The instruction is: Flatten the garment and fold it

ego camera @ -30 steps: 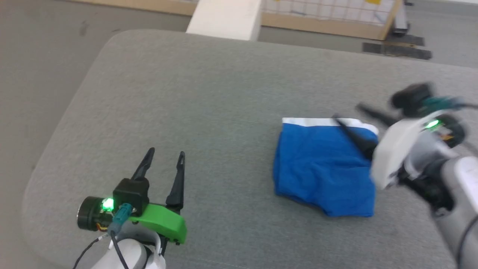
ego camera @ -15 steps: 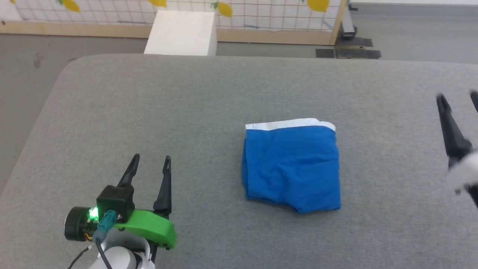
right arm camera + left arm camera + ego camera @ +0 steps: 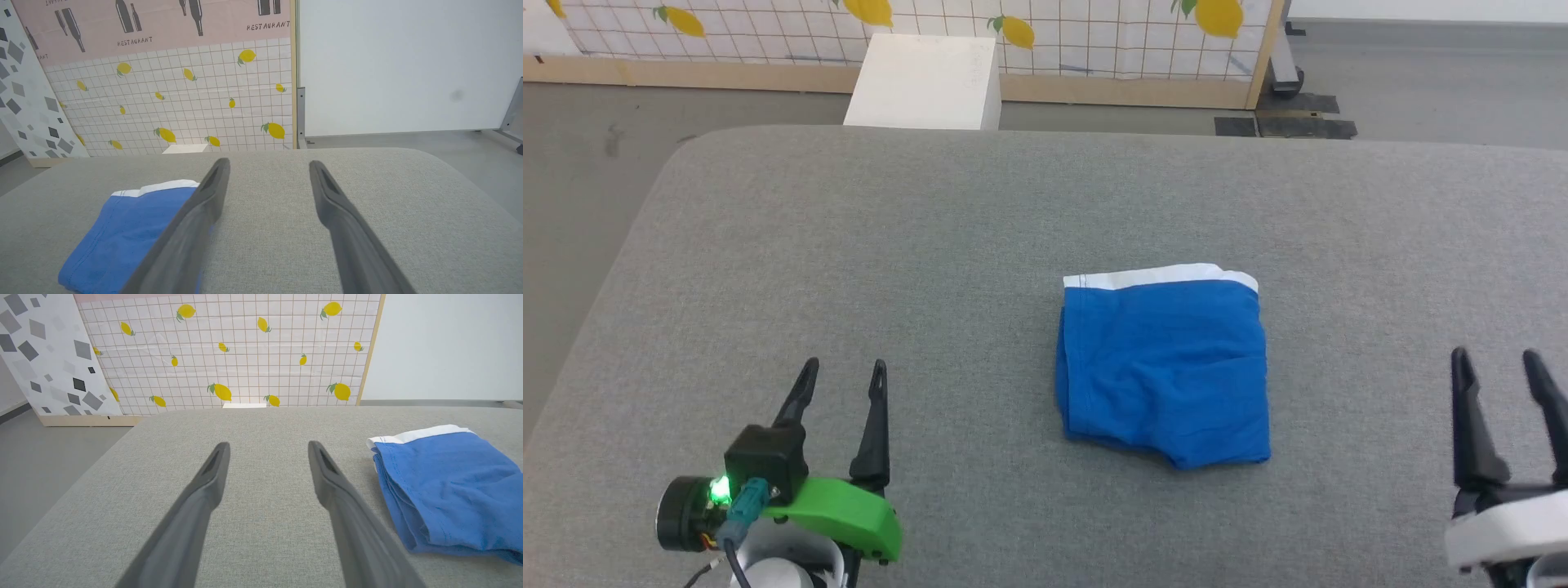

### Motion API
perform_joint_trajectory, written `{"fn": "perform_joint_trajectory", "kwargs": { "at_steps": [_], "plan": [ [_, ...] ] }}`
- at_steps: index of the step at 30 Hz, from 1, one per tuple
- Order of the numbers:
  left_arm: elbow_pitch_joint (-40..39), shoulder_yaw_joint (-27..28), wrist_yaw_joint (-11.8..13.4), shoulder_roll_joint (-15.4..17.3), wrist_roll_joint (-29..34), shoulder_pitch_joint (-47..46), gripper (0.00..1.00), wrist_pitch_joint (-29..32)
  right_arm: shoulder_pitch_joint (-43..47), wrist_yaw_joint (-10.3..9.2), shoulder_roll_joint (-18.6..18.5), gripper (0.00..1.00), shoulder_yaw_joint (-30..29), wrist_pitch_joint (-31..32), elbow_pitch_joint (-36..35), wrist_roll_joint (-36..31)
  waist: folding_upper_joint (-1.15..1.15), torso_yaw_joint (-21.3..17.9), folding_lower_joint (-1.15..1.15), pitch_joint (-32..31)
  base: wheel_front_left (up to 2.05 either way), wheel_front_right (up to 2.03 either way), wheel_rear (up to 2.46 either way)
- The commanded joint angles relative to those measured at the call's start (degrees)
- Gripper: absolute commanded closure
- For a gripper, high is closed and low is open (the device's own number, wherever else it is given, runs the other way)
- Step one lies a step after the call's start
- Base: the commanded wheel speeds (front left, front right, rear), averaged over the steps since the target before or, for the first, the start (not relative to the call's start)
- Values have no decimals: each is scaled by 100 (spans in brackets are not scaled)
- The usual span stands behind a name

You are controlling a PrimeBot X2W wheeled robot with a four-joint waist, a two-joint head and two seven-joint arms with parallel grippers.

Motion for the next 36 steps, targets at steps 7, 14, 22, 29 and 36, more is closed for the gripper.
{"fn": "perform_joint_trajectory", "kwargs": {
  "at_steps": [7, 14, 22, 29, 36],
  "plan": [
    [-2, -69, 28, 43, 80, 64, 0, -24, 227, -8, 170, 0, 107, -87, -134, -205, 0, 59, 0, 53, 0, 0, 0],
    [4, -201, -8, 86, 201, -6, 0, 5, 160, -8, 197, 0, 98, 8, -192, -223, 0, 109, 0, 105, 0, 0, 0],
    [-80, -263, -55, 64, 269, -214, 0, 42, -191, -8, -85, 0, 300, 952, -257, 374, 0, 316, 0, 491, 0, 0, 0],
    [-41, -308, -128, -39, 321, -429, 0, 15, -1065, -8, -512, 0, 431, 3333, -89, 1585, 0, 662, 0, 1049, 0, 0, 0],
    [72, -345, -226, -162, 371, -593, 0, -37, -2034, -8, -284, 0, 56, 5089, 646, 1864, 0, 1010, 0, 1416, 0, 0, 0]
  ]
}}
